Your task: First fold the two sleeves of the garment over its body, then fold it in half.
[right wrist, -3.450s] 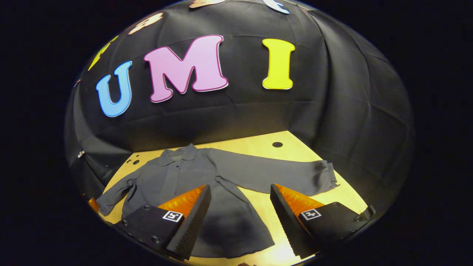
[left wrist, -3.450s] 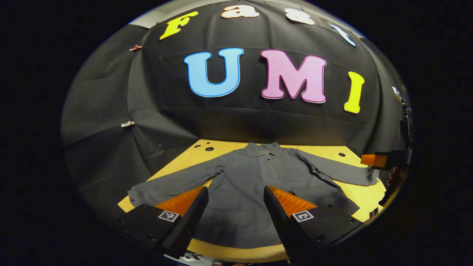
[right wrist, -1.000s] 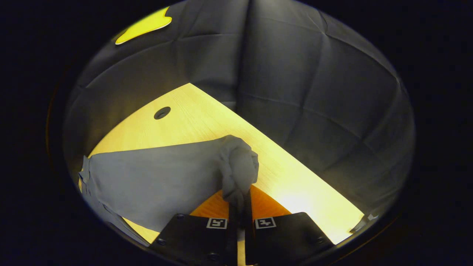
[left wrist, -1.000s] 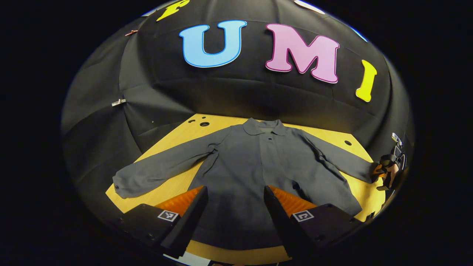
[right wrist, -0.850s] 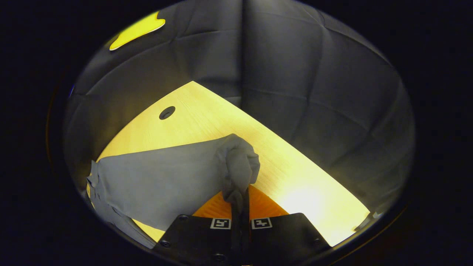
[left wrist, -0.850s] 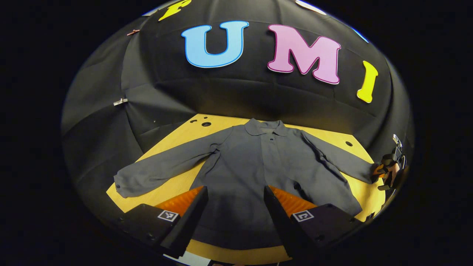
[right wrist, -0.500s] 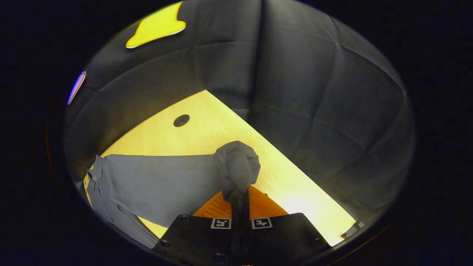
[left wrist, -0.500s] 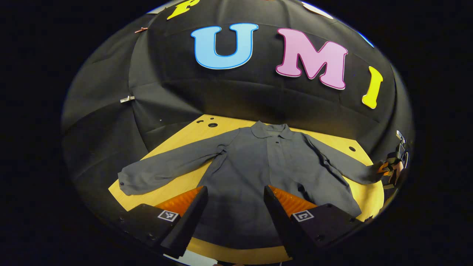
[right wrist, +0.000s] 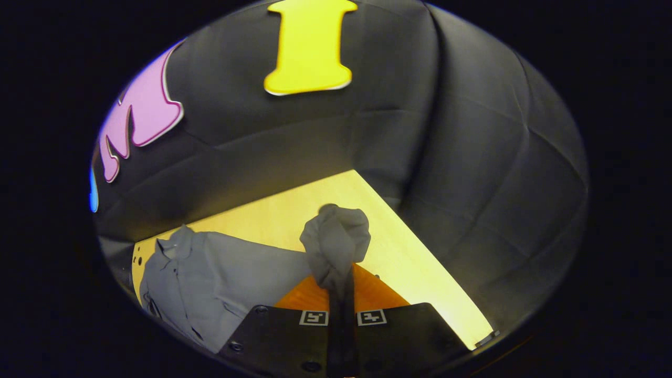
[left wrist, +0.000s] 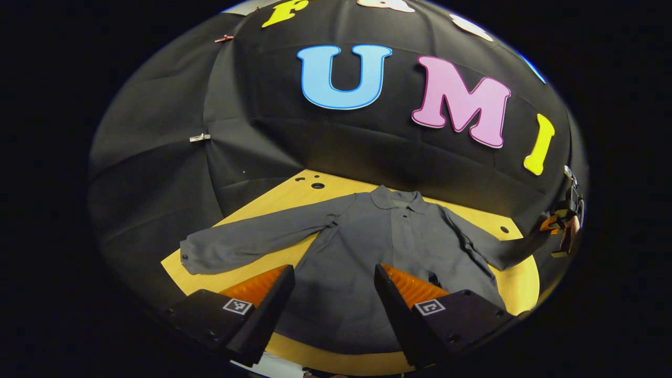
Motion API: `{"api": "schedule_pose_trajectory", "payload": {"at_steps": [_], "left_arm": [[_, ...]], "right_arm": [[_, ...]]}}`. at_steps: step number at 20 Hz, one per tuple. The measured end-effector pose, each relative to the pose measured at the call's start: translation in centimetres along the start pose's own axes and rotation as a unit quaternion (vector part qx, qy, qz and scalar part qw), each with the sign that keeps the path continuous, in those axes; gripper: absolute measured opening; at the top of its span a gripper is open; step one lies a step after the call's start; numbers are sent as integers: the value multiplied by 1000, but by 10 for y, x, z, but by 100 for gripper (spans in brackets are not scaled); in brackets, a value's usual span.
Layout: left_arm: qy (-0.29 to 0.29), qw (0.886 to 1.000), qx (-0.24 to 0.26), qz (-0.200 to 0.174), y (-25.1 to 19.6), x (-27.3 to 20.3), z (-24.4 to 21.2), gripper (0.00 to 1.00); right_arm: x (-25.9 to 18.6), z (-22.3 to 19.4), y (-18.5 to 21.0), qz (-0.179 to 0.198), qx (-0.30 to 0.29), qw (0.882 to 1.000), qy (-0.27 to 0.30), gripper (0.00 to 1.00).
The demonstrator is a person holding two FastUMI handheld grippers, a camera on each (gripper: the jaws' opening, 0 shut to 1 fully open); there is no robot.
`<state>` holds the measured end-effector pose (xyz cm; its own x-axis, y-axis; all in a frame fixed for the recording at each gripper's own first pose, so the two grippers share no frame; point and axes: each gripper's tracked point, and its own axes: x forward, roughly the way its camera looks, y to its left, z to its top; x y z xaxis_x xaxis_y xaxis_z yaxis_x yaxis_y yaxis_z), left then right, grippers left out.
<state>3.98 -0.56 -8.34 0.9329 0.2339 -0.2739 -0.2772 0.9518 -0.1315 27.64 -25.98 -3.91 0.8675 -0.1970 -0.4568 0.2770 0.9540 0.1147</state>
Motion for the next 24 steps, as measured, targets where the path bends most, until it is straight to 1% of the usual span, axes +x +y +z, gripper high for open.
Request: {"api": "schedule_pose_trajectory", "payload": {"at_steps": [2,5,9,13,14,15,18,19,20,22,23,24], "left_arm": [[2,1000,-2,0,5,2,0,96],[0,1000,-8,6,18,3,11,96],[-12,1000,-24,11,38,5,31,96],[-9,999,-35,21,59,4,35,96],[-9,999,-35,29,69,5,36,92],[-9,999,-37,35,77,4,38,96],[-11,998,-47,52,100,6,36,96],[-9,997,-52,59,108,6,35,92],[-6,996,-58,66,115,8,31,96],[-3,994,-73,76,127,5,27,96],[-1,994,-79,79,133,6,23,96],[6,992,-90,84,138,6,16,92]], "right_arm": [[-9,14,33,22,-3,1000,-9,5],[-11,19,78,54,-21,998,-11,5],[-16,8,140,80,-78,994,5,5],[-22,-2,203,111,-102,988,20,5],[-24,-4,220,120,-112,986,23,5],[-26,-7,239,131,-123,983,25,5],[-33,-19,291,163,-169,971,30,5],[-35,-26,310,175,-184,967,32,5],[-39,-32,329,187,-196,962,35,5],[-48,-48,363,209,-213,953,46,5],[-51,-56,381,221,-223,948,48,5],[-52,-64,397,230,-238,942,49,5]]}}
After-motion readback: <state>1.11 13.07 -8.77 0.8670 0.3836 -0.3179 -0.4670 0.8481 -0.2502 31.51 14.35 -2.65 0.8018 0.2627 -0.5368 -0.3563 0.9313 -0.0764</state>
